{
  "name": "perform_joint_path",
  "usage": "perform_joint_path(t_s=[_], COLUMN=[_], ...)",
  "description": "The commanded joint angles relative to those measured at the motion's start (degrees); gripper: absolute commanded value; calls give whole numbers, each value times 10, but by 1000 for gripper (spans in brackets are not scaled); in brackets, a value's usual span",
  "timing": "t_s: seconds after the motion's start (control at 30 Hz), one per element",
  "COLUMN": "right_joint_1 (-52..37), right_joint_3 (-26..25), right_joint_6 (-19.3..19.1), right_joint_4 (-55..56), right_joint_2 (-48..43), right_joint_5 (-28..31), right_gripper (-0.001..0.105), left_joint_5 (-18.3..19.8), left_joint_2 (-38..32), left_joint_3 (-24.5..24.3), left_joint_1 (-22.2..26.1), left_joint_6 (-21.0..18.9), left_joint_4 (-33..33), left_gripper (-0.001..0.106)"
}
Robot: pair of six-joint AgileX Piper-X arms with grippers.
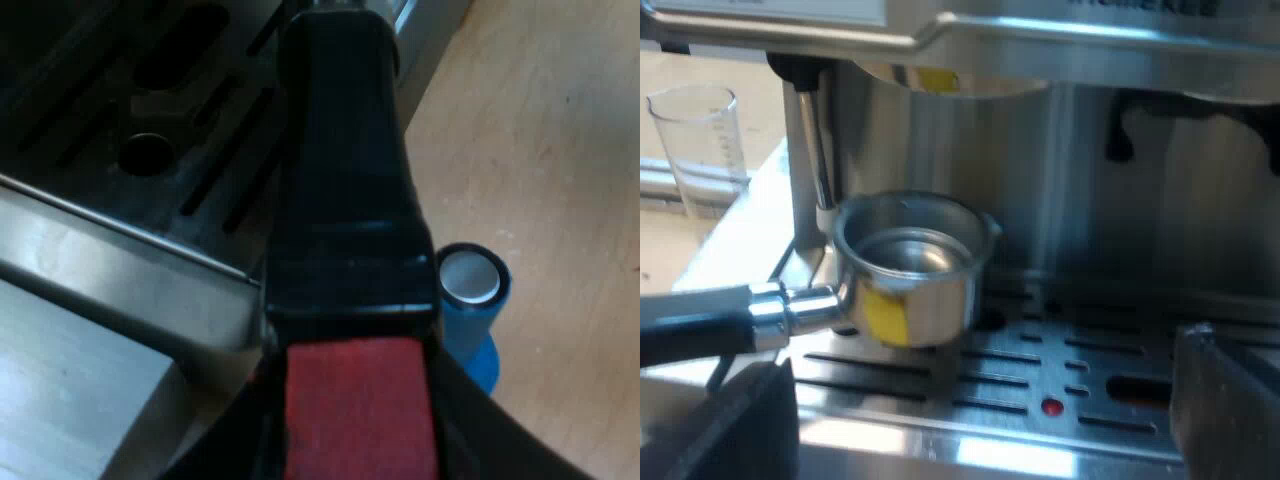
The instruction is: Put the handle in the coffee machine
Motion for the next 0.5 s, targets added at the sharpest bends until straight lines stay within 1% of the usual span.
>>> perform_joint_path(t_s=[0.03, 0.1, 0.17, 0.2, 0.3, 0.4, 0.5], right_joint_1=[1, -1, -1, -1, -1, -1, -1], right_joint_3=[-1, -1, -1, -1, -1, -1, -1], right_joint_6=[-14, -14, -14, -14, -14, -14, -14], right_joint_4=[-25, -48, -57, -61, -67, -67, -67], right_joint_2=[2, 11, 15, 17, 17, 17, 17], right_joint_5=[18, 19, 19, 19, 19, 19, 19], right_gripper=[77, 77, 77, 77, 77, 77, 77], left_joint_5=[37, 37, 37, 33, 24, 24, 24], left_joint_2=[-3, -1, -1, -1, -1, 1, 12], left_joint_3=[-7, -7, -7, -9, -12, -19, -38], left_joint_1=[-6, -6, -8, -9, -19, -36, -49], left_joint_6=[-17, -48, -61, -67, -66, -70, -102], left_joint_4=[-33, -55, -65, -69, -69, -73, -73], left_gripper=[0, 0, 0, 0, 0, 0, 0])
